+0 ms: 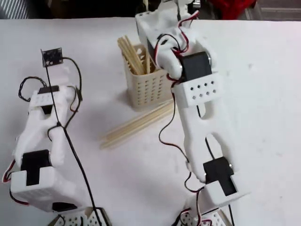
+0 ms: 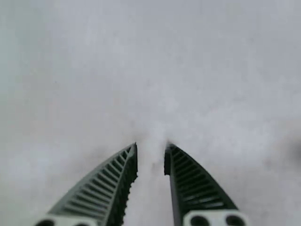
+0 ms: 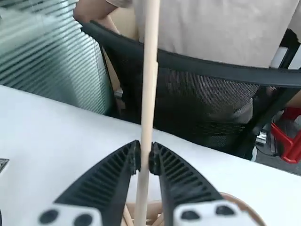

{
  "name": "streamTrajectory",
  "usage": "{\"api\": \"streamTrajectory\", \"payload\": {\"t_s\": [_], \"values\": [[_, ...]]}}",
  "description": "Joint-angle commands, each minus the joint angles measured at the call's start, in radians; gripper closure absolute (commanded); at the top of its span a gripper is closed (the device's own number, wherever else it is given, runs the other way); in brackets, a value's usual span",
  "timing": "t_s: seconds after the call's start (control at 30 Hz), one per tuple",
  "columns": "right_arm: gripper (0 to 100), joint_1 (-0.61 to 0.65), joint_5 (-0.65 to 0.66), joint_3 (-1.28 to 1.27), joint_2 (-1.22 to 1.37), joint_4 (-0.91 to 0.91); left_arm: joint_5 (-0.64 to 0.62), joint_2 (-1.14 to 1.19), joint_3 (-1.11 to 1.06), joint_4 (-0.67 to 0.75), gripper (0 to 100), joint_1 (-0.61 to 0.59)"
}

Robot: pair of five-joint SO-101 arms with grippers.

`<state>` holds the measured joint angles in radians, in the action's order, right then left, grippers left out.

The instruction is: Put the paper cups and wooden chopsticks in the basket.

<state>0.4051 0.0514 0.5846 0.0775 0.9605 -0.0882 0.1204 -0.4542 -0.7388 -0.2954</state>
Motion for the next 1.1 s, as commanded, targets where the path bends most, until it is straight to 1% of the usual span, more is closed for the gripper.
{"api": "streamTrajectory", "payload": {"t_s": [0.0,0.17,0.27,0.43,0.57,0.73,0.8,0.97,1.03,1.07], "values": [[98.2,-0.010,-0.014,-0.023,-0.021,-0.033,-0.008,-0.007,0.006,0.017,88,0.007],[97.8,-0.012,-0.014,-0.068,-0.021,-0.048,-0.008,-0.007,0.006,0.017,88,0.007],[94.1,-0.012,-0.017,-0.066,-0.024,-0.045,-0.008,-0.007,0.006,0.017,88,0.007],[93.1,-0.010,-0.017,-0.117,-0.094,-0.035,-0.008,-0.007,0.006,0.017,88,0.007],[92.8,-0.012,-0.017,-0.222,-0.197,-0.039,-0.008,-0.007,0.006,0.017,88,0.007],[92.8,-0.010,-0.009,-0.400,-0.318,-0.136,-0.008,-0.007,0.006,0.017,88,0.007],[92.8,-0.008,-0.002,-0.479,-0.383,-0.133,-0.008,-0.007,0.006,0.017,88,0.007],[93.0,-0.010,0.115,-0.669,-0.608,-0.022,-0.008,-0.007,0.002,0.035,88,0.007],[92.8,0.001,0.198,-0.744,-0.700,0.054,-0.008,-0.007,-0.002,0.052,88,0.005],[92.7,0.027,0.255,-0.784,-0.739,0.085,-0.008,-0.007,-0.002,0.052,88,0.005]]}}
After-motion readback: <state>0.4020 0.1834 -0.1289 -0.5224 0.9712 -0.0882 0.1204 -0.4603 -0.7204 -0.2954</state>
